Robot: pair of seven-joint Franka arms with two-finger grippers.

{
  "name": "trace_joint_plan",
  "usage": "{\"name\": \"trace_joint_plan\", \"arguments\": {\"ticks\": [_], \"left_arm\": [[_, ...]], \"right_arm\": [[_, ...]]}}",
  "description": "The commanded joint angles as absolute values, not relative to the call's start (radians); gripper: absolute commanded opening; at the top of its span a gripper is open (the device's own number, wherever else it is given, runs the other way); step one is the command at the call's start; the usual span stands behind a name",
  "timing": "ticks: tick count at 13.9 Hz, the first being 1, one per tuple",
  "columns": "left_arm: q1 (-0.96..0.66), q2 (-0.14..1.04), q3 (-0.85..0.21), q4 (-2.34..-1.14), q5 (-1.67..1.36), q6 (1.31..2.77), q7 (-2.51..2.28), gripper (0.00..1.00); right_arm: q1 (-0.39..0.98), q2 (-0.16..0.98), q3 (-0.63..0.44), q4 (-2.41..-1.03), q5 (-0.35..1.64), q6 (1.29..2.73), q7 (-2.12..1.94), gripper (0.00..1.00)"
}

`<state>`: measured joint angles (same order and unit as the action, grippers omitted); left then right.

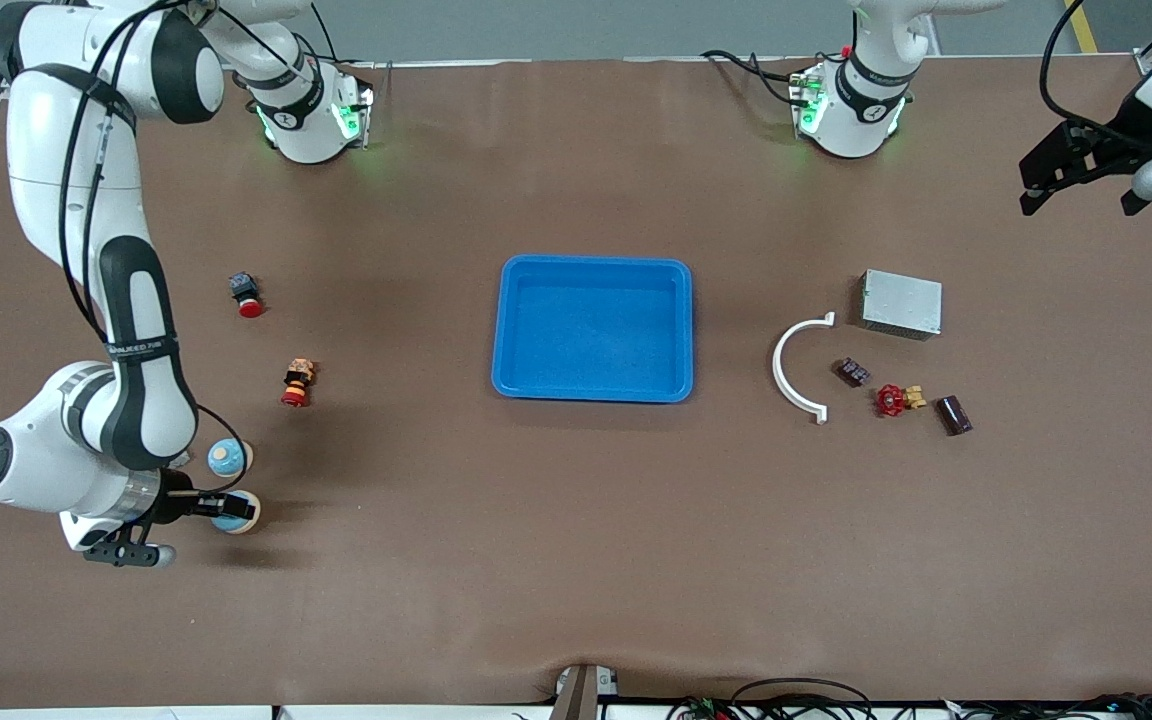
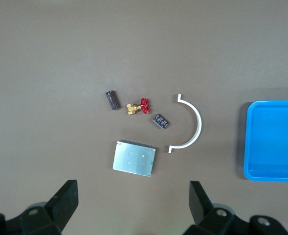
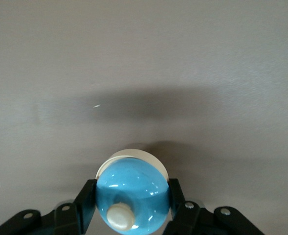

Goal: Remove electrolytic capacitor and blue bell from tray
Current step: 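Lower the bell beside the first bell with the right gripper and release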

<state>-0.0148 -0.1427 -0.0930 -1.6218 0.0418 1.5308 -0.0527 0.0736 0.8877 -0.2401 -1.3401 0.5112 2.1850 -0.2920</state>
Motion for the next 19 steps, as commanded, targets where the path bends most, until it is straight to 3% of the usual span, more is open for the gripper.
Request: {"name": "trace_joint_plan", "arguments": {"ticks": [1, 19], "left_arm": [[-0.009, -0.104, -0.094, -1.583, 0.034, 1.526, -0.041, 1.00], [0.015, -0.063, -0.094, -1.578, -0.014, 1.499, -0.156, 1.00]], "right_arm": [[0.032, 0.930, -0.221, -1.276, 0.531, 2.171, -0.342, 0.00], [-0.003, 0.957, -0.221, -1.273, 0.531, 2.178, -0.361, 0.00]]}}
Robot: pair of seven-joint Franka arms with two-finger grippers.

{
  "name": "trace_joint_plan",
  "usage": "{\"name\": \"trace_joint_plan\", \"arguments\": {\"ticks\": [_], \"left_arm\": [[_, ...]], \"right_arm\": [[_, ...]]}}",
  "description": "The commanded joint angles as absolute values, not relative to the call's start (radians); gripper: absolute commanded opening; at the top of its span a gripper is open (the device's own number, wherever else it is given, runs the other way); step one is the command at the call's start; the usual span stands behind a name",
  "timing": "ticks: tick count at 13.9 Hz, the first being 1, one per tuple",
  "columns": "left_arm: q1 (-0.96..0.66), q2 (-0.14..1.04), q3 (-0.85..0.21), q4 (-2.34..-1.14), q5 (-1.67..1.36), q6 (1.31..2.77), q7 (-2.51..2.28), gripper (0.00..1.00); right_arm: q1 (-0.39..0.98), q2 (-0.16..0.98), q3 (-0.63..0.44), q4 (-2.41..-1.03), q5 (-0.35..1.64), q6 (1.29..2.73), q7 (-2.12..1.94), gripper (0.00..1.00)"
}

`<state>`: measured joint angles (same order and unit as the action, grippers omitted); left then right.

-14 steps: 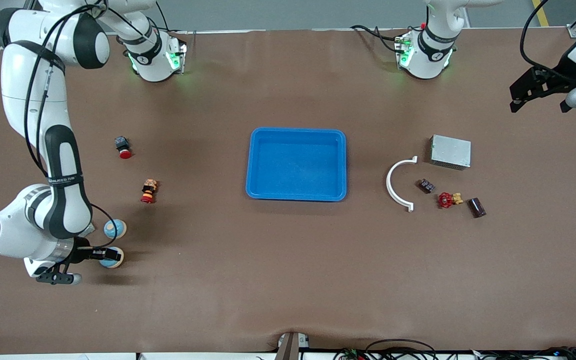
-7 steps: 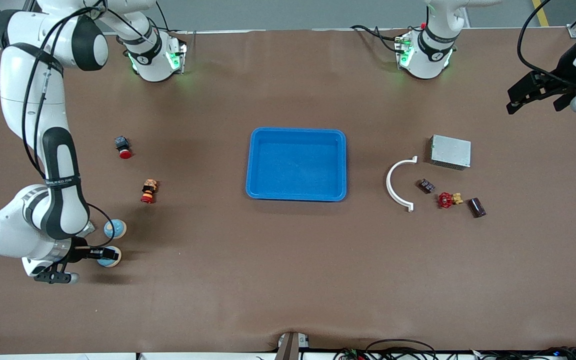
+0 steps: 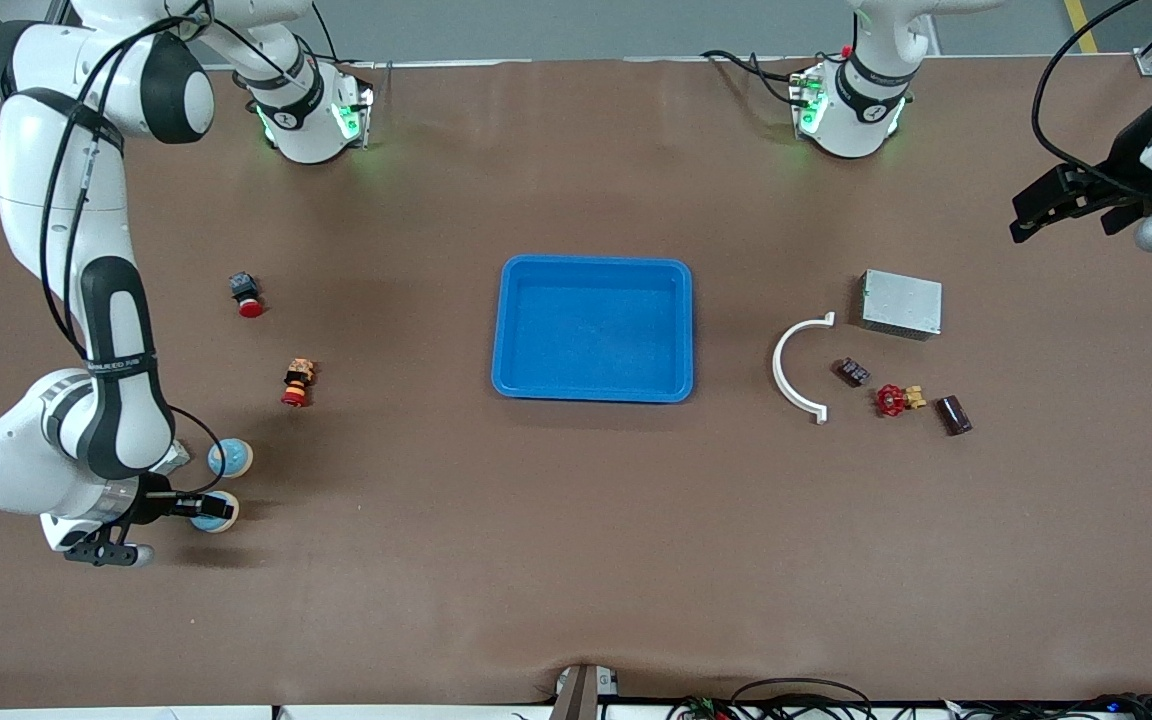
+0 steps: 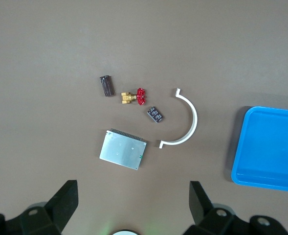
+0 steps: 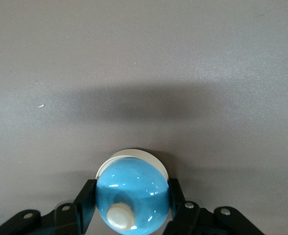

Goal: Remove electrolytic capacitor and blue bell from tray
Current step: 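Lower the bell beside the first bell with the right gripper and release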

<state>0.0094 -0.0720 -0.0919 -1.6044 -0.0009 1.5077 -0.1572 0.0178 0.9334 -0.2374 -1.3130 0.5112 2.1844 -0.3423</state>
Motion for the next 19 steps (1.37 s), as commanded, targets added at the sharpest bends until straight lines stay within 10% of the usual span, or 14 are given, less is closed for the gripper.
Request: {"name": "trace_joint_plan", "arguments": {"ticks": [1, 4, 5, 6, 19], "left_arm": [[0.015, -0.063, -0.094, -1.578, -0.014, 1.499, -0.156, 1.00], [0.015, -0.064, -0.094, -1.580, -0.014, 1.497, -0.155, 1.00], [0.015, -0.064, -0.094, -1.580, -0.014, 1.497, -0.150, 1.00], [0.015, -0.063, -0.094, -1.580, -0.014, 1.497, -0.150, 1.00], [0.014, -0.064, -0.095, -1.578, -0.023, 1.497, -0.150, 1.00]], "right_arm": [[-0.002, 0.959, -0.221, -1.273, 0.531, 2.180, -0.360, 0.00], [-0.002, 0.962, -0.221, -1.273, 0.531, 2.180, -0.360, 0.00], [-0.002, 0.963, -0.221, -1.270, 0.531, 2.180, -0.362, 0.22], [0.000, 0.962, -0.221, -1.267, 0.531, 2.180, -0.362, 0.98], [0.061, 0.885, -0.241, -1.191, 0.396, 1.933, -0.339, 1.00]]}}
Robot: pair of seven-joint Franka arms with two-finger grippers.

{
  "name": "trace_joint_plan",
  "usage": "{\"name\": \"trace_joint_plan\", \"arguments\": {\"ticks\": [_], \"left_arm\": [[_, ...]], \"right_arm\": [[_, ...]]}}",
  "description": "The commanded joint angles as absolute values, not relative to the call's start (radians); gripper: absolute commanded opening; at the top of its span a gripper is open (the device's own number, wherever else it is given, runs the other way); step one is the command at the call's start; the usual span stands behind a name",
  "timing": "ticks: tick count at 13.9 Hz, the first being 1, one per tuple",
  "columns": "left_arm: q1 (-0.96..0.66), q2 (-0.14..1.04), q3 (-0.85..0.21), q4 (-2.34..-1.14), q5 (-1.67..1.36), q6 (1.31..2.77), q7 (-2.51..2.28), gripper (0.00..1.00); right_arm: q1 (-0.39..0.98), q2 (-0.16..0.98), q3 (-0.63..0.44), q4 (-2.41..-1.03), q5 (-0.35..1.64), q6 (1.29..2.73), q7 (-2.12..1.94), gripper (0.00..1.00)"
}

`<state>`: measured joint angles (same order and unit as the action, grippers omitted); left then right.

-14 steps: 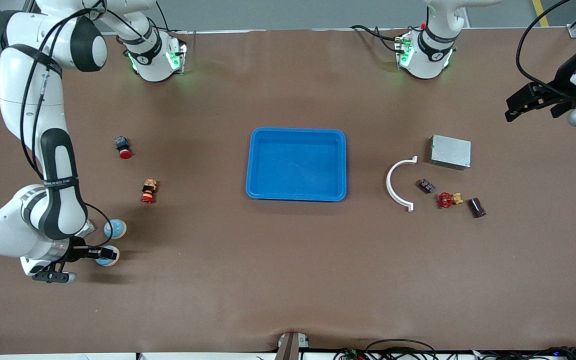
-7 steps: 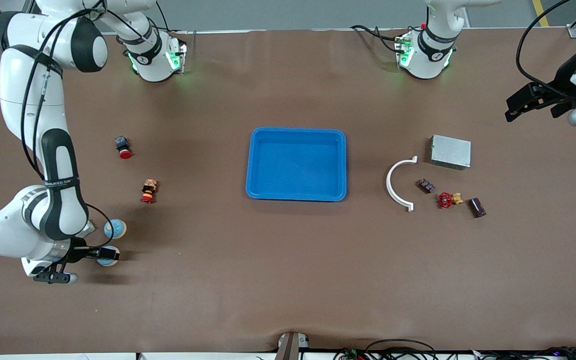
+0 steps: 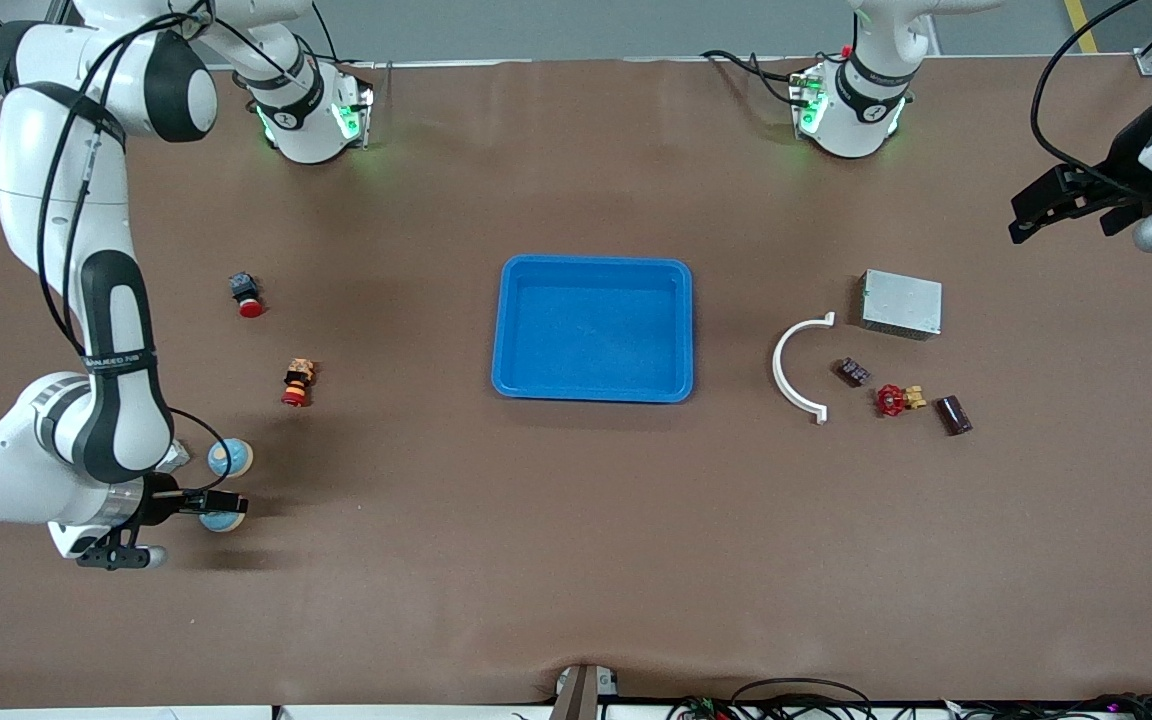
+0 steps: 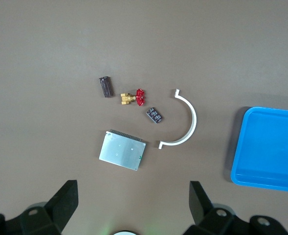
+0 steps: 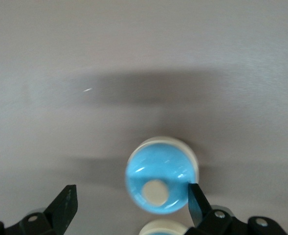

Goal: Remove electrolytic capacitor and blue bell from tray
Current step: 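Lower the bell beside the first bell with the right gripper and release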

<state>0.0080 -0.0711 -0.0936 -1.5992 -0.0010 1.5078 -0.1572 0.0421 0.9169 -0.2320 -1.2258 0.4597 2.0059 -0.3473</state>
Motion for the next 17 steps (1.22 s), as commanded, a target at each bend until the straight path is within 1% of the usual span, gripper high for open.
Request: {"name": "trace_joint_plan", "arguments": {"ticks": [1, 4, 8, 11, 14, 17], "left_arm": [[0.014, -0.064, -0.095, -1.578, -0.021, 1.497, -0.150, 1.00], [0.014, -0.063, -0.095, -1.577, -0.023, 1.505, -0.152, 1.00], [0.015, -0.046, -0.095, -1.577, -0.025, 1.506, -0.152, 1.00], [0.011, -0.028, -0.095, -1.575, -0.023, 1.506, -0.155, 1.00], [0.014, -0.009, -0.095, -1.529, -0.025, 1.506, -0.150, 1.00], [0.015, -0.006, -0.095, -1.529, -0.025, 1.525, -0.156, 1.00]], "right_arm": [[0.072, 0.873, -0.241, -1.177, 0.350, 1.912, -0.334, 1.00], [0.119, 0.821, -0.241, -1.172, 0.214, 1.866, -0.261, 1.00], [0.161, 0.727, -0.239, -1.178, 0.158, 1.829, -0.184, 1.00], [0.163, 0.626, -0.233, -1.183, 0.156, 1.751, -0.187, 1.00], [0.173, 0.548, -0.235, -1.183, 0.111, 1.651, -0.187, 1.00], [0.170, 0.456, -0.236, -1.221, 0.103, 1.626, -0.187, 1.00]]}}
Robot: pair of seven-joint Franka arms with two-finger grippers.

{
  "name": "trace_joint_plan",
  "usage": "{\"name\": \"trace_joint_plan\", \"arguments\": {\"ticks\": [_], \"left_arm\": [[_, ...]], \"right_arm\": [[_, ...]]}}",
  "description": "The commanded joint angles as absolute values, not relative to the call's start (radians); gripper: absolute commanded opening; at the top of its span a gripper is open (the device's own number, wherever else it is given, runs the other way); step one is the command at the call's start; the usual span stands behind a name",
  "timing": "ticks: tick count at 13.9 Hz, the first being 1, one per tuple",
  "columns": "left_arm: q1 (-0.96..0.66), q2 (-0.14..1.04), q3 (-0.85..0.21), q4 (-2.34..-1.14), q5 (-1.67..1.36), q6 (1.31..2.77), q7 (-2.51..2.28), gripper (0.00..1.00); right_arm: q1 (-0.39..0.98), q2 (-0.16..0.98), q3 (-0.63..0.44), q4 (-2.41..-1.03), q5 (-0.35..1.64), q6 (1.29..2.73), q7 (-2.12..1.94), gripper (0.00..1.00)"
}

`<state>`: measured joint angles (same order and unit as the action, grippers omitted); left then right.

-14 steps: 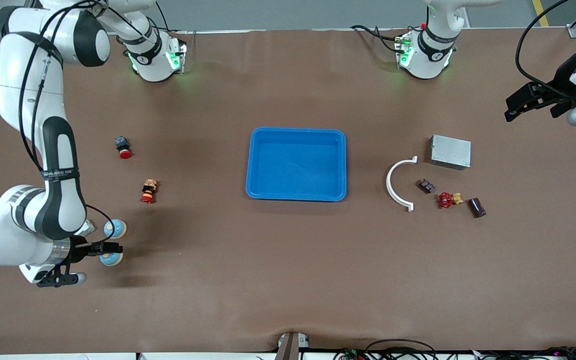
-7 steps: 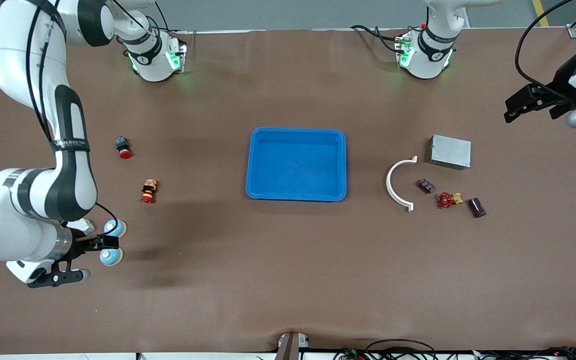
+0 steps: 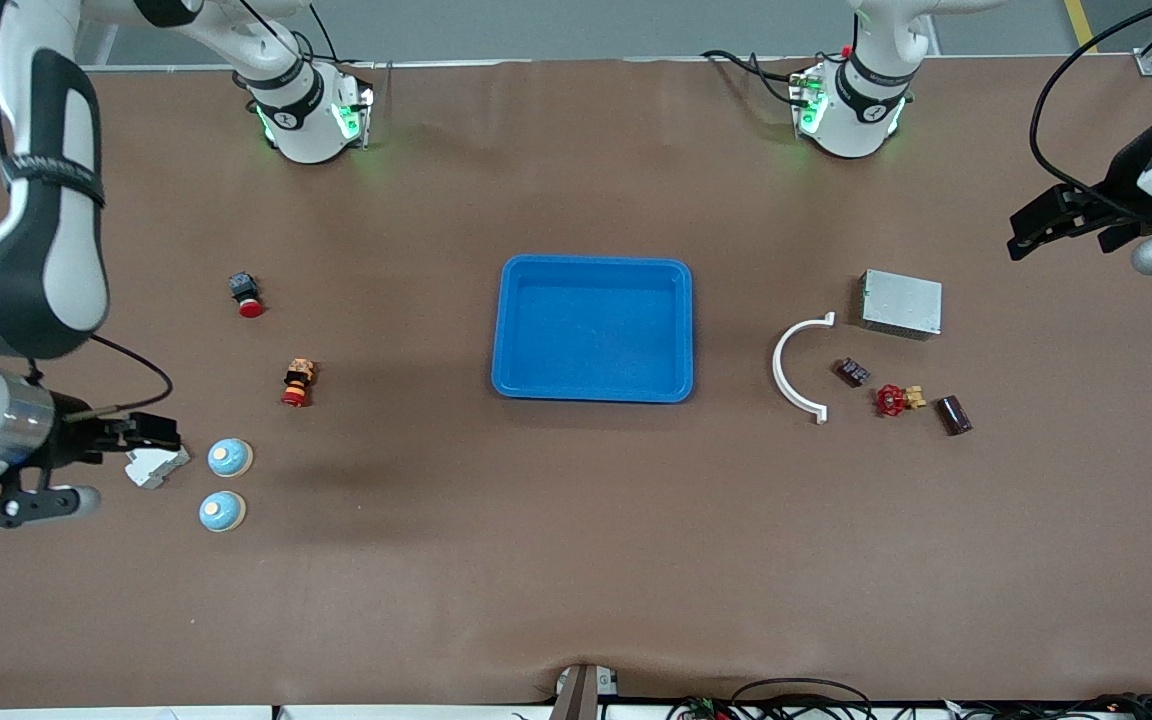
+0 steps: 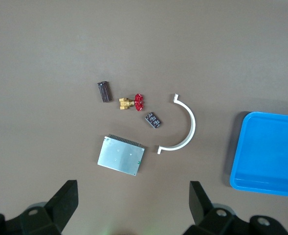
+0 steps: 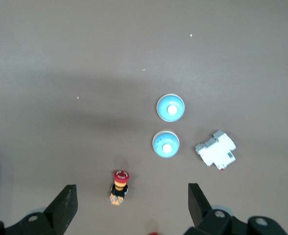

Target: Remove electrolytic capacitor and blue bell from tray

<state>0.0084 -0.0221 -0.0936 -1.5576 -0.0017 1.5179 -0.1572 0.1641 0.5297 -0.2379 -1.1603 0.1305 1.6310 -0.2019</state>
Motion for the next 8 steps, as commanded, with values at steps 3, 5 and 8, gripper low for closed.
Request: {"name": "trace_joint_plan", "arguments": {"ticks": [3, 5, 8], "left_arm": [[0.017, -0.006, -0.095, -1.529, -0.021, 1.529, -0.158, 1.00], [0.015, -0.006, -0.095, -1.528, -0.023, 1.529, -0.161, 1.00], [0.017, -0.011, -0.094, -1.528, -0.021, 1.529, -0.160, 1.00]], "right_arm": [[0.164, 0.388, -0.236, -1.241, 0.103, 1.612, -0.187, 1.00], [0.166, 0.355, -0.236, -1.249, 0.103, 1.588, -0.181, 1.00], [0.170, 0.305, -0.235, -1.253, 0.103, 1.543, -0.117, 1.00]]}}
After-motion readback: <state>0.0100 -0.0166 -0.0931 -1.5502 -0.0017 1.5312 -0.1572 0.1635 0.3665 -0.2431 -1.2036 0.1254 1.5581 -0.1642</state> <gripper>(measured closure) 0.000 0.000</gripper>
